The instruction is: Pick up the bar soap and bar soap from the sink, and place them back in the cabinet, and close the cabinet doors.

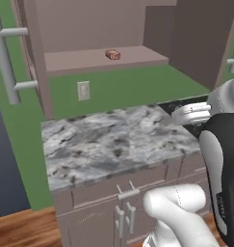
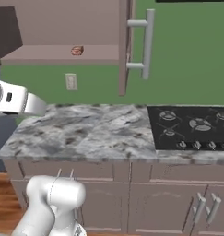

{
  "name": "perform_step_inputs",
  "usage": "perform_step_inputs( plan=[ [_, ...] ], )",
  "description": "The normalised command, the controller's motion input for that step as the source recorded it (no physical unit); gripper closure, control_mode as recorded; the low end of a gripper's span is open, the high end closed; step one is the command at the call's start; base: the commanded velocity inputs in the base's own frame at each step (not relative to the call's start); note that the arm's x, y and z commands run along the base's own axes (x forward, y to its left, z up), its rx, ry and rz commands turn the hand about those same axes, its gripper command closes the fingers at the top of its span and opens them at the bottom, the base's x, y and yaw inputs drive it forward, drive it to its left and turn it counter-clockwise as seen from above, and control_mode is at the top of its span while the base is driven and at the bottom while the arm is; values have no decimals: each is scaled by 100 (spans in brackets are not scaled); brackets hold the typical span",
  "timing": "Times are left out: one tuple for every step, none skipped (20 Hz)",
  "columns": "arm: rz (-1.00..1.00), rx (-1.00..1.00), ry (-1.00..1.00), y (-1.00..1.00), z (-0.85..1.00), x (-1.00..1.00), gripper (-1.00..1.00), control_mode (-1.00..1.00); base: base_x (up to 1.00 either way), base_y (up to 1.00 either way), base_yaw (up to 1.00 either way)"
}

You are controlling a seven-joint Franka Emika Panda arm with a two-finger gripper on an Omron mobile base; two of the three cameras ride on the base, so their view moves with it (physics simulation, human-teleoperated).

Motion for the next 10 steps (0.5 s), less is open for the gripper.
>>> perform_step_inputs(
  plan=[
    [0,0,0,0,0,0,-100,100,-24,0,-41],
    [0,0,0,0,0,0,-100,100,-24,0,-44],
    [0,0,0,0,0,0,-100,100,-24,0,-45],
    [0,0,0,0,0,0,-100,100,-21,0,-45],
    [0,0,0,0,0,0,-100,100,-23,0,-45],
    [0,0,0,0,0,0,-100,100,-22,0,-46],
    [0,0,0,0,0,0,-100,100,-16,0,-47],
    [0,0,0,0,0,0,-100,100,-15,0,-49],
    [0,0,0,0,0,0,-100,100,-11,0,-51],
    [0,0,0,0,0,0,-100,100,-11,0,-51]
  ],
)
